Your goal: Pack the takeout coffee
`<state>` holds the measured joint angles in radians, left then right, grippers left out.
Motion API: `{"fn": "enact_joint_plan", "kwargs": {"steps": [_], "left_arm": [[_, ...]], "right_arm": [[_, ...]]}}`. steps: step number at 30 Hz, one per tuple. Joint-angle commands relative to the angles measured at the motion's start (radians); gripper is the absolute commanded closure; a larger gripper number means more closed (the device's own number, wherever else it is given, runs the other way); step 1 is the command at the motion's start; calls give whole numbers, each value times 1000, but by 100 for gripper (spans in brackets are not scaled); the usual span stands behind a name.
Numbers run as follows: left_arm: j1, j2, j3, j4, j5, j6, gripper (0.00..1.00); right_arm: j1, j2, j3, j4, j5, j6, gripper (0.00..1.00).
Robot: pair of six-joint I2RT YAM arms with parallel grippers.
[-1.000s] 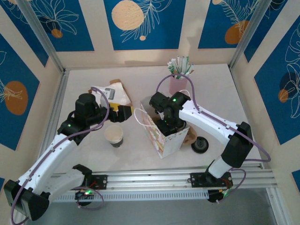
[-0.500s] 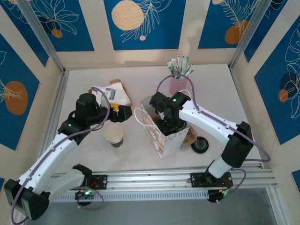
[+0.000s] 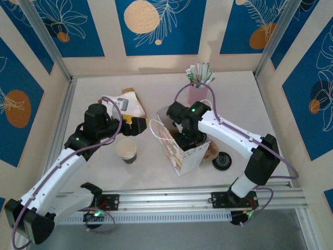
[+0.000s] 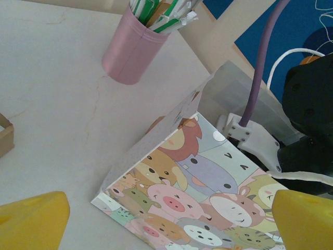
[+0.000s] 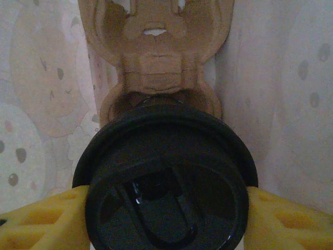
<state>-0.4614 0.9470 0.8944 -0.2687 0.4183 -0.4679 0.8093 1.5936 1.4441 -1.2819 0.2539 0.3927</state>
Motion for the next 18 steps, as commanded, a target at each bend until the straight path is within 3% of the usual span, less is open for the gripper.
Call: {"fn": "enact_joint_plan", "kwargs": {"steps": [1, 18], "left_arm": [[-16, 5, 9, 33, 10, 21, 0], [-16, 15, 11, 38, 9, 21, 0]], "right_arm": [[-7, 5, -10, -15, -30, -15, 42], [-15, 15, -11, -14, -38, -22, 42]]}}
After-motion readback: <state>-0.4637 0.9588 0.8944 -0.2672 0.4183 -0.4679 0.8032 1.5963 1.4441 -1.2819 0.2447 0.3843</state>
